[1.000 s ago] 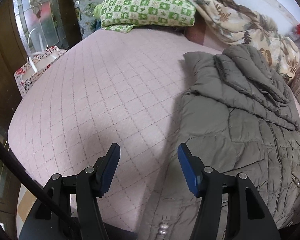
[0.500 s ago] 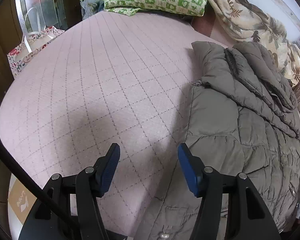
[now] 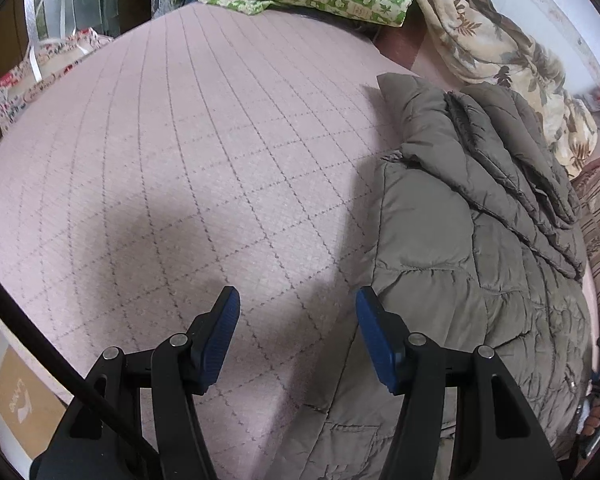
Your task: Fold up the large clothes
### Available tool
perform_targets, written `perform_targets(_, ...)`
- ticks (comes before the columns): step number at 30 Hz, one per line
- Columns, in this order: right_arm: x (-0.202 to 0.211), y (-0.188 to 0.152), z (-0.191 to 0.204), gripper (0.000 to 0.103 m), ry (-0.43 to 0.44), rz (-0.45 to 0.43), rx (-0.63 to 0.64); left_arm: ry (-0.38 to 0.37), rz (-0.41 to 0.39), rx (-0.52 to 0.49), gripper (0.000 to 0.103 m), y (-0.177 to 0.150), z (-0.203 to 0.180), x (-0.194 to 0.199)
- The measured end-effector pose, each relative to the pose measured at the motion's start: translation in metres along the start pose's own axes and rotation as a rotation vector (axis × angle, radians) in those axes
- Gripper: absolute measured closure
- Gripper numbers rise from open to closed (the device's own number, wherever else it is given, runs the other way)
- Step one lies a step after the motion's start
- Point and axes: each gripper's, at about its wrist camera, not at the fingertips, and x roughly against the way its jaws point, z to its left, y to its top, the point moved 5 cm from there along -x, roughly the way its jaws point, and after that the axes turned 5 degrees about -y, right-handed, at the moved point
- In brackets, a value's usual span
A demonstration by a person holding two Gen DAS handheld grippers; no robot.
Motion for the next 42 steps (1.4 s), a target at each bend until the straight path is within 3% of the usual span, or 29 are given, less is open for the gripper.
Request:
perform_targets(6, -0.011, -0.012, 0.001, 0.012, 0.108, 0.096, -0.047, -0.062, 0.022, 0.015, 0.040, -0.003, 0.003, -0.002)
perform_targets(9, -0.013, -0.017, 0.006, 0.012, 0.127, 0.116, -0.036, -0.104, 0.035, 0.024, 0.040, -0.007, 0.002, -0.001)
perform_targets(14, -0.013, -0.026, 0.013, 0.012, 0.149, 0.146, -0.014, -0.241, 0.082, 0.044, 0.040, -0.018, -0.007, 0.001)
perform_targets(17, -0.012, -0.033, 0.017, 0.012, 0.148, 0.157, 0.005, -0.271, 0.101, 0.044, 0.040, -0.024, -0.012, 0.001)
perform_targets(24, -0.007, -0.058, 0.022, 0.012, 0.164, 0.202, 0.062, -0.270, 0.121, -0.005, 0.040, -0.041, -0.026, 0.005)
perform_targets(34, 0.003, -0.103, 0.030, 0.011, 0.152, 0.242, 0.174, -0.307, 0.163, 0.000, 0.040, -0.061, -0.015, 0.013)
perform_targets(42, 0.003, -0.114, 0.035, 0.009, 0.129, 0.249, 0.218, -0.282, 0.185, -0.064, 0.035, -0.074, -0.020, 0.014)
